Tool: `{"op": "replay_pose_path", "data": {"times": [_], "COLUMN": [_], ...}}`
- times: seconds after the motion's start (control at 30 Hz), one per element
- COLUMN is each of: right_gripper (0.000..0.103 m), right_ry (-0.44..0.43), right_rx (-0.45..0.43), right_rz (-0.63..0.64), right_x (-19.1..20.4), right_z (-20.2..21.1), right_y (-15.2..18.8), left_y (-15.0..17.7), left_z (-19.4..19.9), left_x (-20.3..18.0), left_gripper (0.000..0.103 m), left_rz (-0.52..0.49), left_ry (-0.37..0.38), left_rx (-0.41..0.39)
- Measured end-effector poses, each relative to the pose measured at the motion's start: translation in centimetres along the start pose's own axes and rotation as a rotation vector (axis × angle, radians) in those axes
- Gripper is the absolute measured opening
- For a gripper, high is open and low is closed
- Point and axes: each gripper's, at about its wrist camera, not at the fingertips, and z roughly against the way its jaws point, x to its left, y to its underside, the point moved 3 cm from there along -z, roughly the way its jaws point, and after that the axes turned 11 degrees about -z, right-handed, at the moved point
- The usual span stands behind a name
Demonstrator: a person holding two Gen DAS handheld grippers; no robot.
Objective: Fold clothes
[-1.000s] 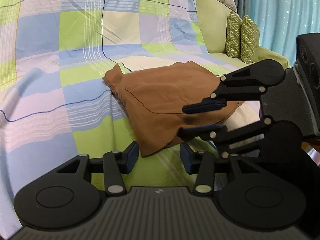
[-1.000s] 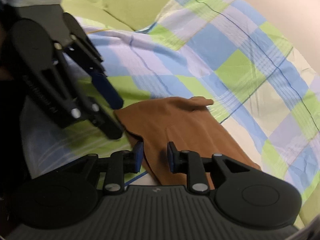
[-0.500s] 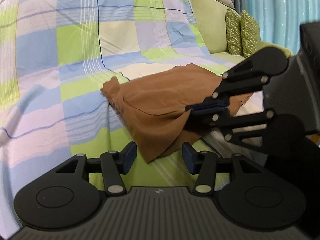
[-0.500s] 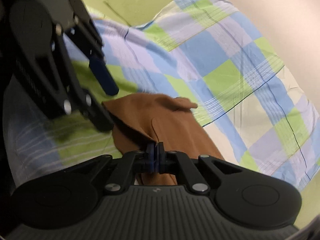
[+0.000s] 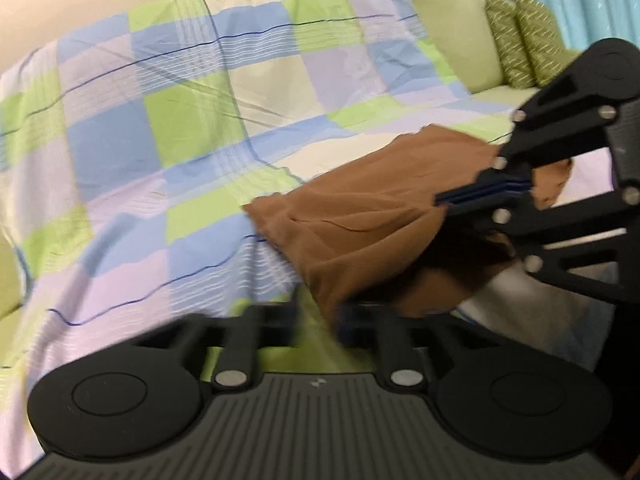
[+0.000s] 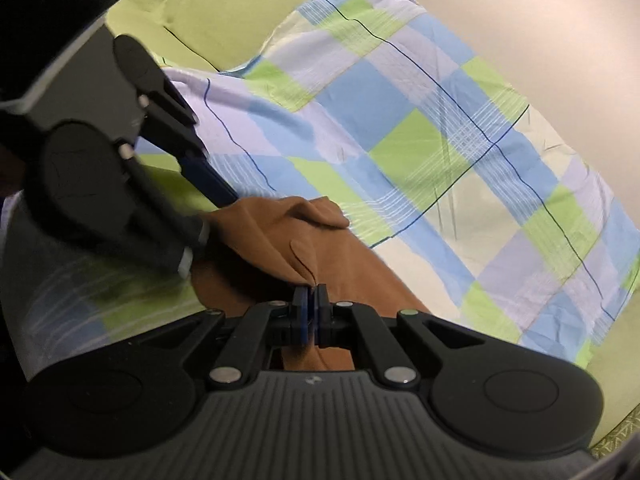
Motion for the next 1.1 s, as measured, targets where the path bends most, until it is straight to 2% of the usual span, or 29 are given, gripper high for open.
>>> {"op": "replay_pose_path", "data": {"times": [0.03, 0.13, 0.23, 0.33, 0.4, 0.47, 0.6, 0.7, 0.8, 0.83, 0.9, 1.03, 1.1], "right_gripper": [0.001, 0.012, 0.015, 0.018, 0.03, 0.035, 0.037, 0.037, 0.039, 0.04, 0.053, 0.055, 0.056], "right_ry": [0.002, 0.027, 0.076, 0.177, 0.251, 0.294, 0.294, 0.245, 0.21, 0.198, 0.181, 0.226, 0.32], "right_rx": [0.003, 0.021, 0.019, 0.019, 0.028, 0.037, 0.046, 0.043, -0.002, -0.017, -0.039, -0.034, -0.022], "right_rz": [-0.004, 0.041, 0.082, 0.113, 0.12, 0.134, 0.173, 0.167, 0.157, 0.145, 0.135, 0.176, 0.147], "right_x": [0.0, 0.6, 0.8, -0.5, -2.0, -3.4, -4.0, -3.6, -2.7, -2.3, -1.6, -1.4, -2.9], "right_z": [-0.1, -0.6, -0.9, -1.1, -1.1, -1.0, -1.3, -1.0, -0.2, 0.0, 0.2, -1.2, -1.3], "right_y": [0.2, 1.6, 2.6, 3.6, 4.4, 5.4, 6.6, 6.8, 6.3, 6.0, 5.5, 5.5, 5.9], "left_y": [0.0, 0.0, 0.1, 0.2, 0.2, 0.2, 0.1, 0.1, 0.1, 0.2, 0.3, 0.4, 0.4], "left_z": [0.1, 0.3, 0.3, 0.4, 0.5, 0.6, 0.6, 0.6, 0.6, 0.5, 0.5, 0.4, 0.4], "left_x": [-0.1, -0.3, -0.4, -0.3, -0.3, -0.5, -1.0, -1.0, -0.9, -1.0, -1.0, -0.7, -0.6], "left_gripper": [0.01, 0.009, 0.009, 0.009, 0.009, 0.009, 0.009, 0.009, 0.009, 0.009, 0.009, 0.009, 0.009], "left_rz": [-0.01, -0.025, -0.036, -0.041, -0.052, -0.066, -0.079, -0.076, -0.076, -0.078, -0.08, -0.074, -0.075], "left_ry": [-0.006, -0.008, -0.013, -0.023, -0.026, -0.026, -0.024, -0.037, -0.043, -0.045, -0.046, -0.051, -0.053], "left_rx": [-0.003, -0.008, -0.004, 0.006, 0.011, 0.013, 0.019, 0.028, 0.036, 0.04, 0.044, 0.053, 0.052]}}
